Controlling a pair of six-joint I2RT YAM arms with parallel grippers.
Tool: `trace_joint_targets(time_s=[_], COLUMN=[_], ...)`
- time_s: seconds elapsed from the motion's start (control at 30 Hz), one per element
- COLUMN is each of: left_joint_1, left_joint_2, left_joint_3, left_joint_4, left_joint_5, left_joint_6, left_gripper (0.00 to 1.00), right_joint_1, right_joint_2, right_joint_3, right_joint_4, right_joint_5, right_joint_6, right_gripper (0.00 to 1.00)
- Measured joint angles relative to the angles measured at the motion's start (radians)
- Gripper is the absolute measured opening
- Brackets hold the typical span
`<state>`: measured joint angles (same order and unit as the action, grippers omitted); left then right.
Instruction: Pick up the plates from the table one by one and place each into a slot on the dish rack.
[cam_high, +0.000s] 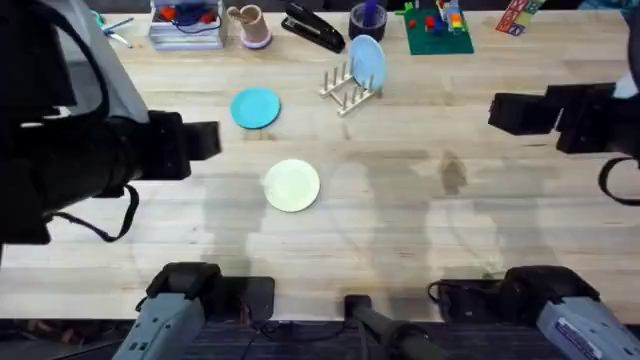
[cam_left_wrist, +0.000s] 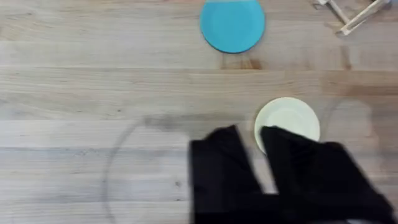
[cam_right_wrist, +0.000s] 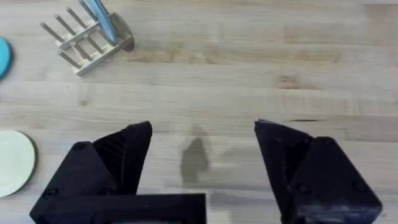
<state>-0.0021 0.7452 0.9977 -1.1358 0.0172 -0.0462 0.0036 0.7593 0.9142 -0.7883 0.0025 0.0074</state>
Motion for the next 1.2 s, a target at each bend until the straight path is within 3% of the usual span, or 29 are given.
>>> trace_joint_targets(time_s=[0.07,0.13,0.23,0.43,0.67,1.0,1.2], left_joint_1=[0.000,0.000,0.000,0.000,0.005,0.182,0.237], left_joint_2=[0.000,0.000,0.004,0.052,0.095,0.104,0.198], left_joint_3=[0.000,0.000,0.000,-0.016,-0.182,-0.385,-0.455], left_joint_4=[0.000,-0.001,-0.002,0.060,0.182,0.265,0.330], left_joint_5=[0.018,0.038,0.081,0.249,0.433,0.675,0.777], left_joint_6=[-0.006,-0.017,-0.027,-0.038,-0.042,-0.036,0.003], left_gripper=[0.088,0.046,0.042,0.042,0.042,0.042,0.042], right_joint_1=[0.000,0.000,0.000,0.000,0.000,0.000,0.000], right_joint_2=[0.000,0.000,0.000,0.000,0.000,0.000,0.000], right_joint_3=[0.000,0.000,0.000,0.000,0.000,0.000,0.000], right_joint_4=[0.000,-0.001,-0.003,-0.005,-0.006,-0.006,-0.006], right_joint_5=[0.000,0.000,0.000,0.000,0.000,0.000,0.000], right_joint_6=[0.000,0.000,0.000,0.000,0.000,0.000,0.000], right_gripper=[0.995,0.995,0.995,0.995,0.994,0.994,0.993])
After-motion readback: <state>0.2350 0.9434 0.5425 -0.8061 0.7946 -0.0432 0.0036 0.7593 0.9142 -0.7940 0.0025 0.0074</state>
